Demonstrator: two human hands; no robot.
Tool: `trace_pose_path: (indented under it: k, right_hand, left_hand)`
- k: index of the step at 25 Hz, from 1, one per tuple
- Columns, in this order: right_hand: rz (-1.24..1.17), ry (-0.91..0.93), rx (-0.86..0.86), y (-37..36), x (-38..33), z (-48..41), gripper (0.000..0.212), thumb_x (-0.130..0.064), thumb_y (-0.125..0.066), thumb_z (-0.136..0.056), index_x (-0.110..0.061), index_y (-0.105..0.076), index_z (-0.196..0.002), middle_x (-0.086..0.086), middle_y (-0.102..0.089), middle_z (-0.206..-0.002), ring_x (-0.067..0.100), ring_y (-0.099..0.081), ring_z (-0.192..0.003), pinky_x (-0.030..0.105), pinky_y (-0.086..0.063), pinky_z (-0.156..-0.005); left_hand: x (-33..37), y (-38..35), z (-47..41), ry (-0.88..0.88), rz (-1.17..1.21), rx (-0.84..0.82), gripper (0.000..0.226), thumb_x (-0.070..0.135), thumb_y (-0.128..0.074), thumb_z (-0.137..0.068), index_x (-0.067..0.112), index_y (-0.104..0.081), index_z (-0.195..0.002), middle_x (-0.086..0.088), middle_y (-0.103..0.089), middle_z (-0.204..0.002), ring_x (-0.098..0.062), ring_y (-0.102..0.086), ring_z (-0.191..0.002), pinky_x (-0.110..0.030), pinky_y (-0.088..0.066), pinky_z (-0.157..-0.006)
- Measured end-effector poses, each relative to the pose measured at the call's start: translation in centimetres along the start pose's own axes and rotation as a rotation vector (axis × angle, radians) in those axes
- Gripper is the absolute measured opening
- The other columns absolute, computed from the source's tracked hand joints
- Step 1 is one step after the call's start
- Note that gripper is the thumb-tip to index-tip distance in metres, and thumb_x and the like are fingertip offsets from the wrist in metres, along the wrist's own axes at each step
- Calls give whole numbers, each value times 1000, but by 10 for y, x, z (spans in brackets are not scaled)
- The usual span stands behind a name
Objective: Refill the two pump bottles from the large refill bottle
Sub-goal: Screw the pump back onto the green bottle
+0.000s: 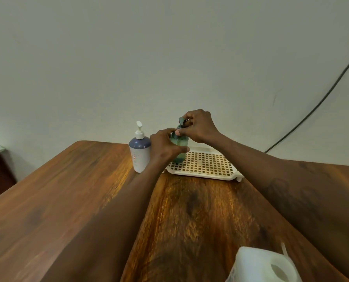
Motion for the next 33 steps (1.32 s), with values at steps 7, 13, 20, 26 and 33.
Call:
trace_pose_path:
  k: [7, 13, 20, 26, 33]
  right_hand:
    - [-15, -56, 12, -14, 19, -1, 42, -25, -95, -70, -13, -77, -106, 0, -79, -93, 6, -73, -79, 14, -55, -72]
    - [-3, -93, 21, -4, 17, 12, 38, -23, -94, -71, -13, -77, -104, -2, -76, -84, 4, -71, -77, 15, -54, -74]
    - [-10, 36, -70, 11, -15, 53, 36, -20, -92, -73, -13, -77, -105, -8, -73, -87, 0, -71, -79, 20, -61, -79]
    - [-39, 61, -88, 9, -30, 69, 36, -17, -91, -75, -10, -76, -107, -1, -76, -93, 4, -72, -83, 25, -62, -82]
    - [-44, 45, -96, 12, -32, 71, 39, -21, -91, -75, -9, -76, -109, 3, -77, -98, 11, -74, -88, 32, -63, -86]
  left_hand:
    - [-10, -8, 1, 24, -20, -37, 79, 42, -97, -59, 16, -68, -127, -5, -73, -118, -15, -65, -93, -21, -55, -74]
    - [6, 5, 18, 20, -62, -53, 78, 34, -89, -76, 7, -56, -141, -12, -67, -131, -27, -66, -115, -30, -53, -86]
    - [23, 106, 73, -136, -53, 469, 30, 30, -89, -78, 14, -72, -99, -2, -69, -90, -13, -63, -77, -33, -58, -66]
    - [-30, 107, 64, 244, -30, 311, 97, 42, -93, -67, 20, -43, -147, -9, -51, -145, -27, -49, -131, -38, -47, -102]
    - [-40, 109, 69, 245, -42, 271, 74, 28, -93, -66, 16, -60, -132, -11, -70, -124, -26, -65, -109, -29, -48, -84]
Point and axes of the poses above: each hand's wrist, its own z-axis away from the middle knuckle, its own y-axis out of the back of the hand, x = y × z, the point moved 10 cm from there along -z, towards the middle knuckle
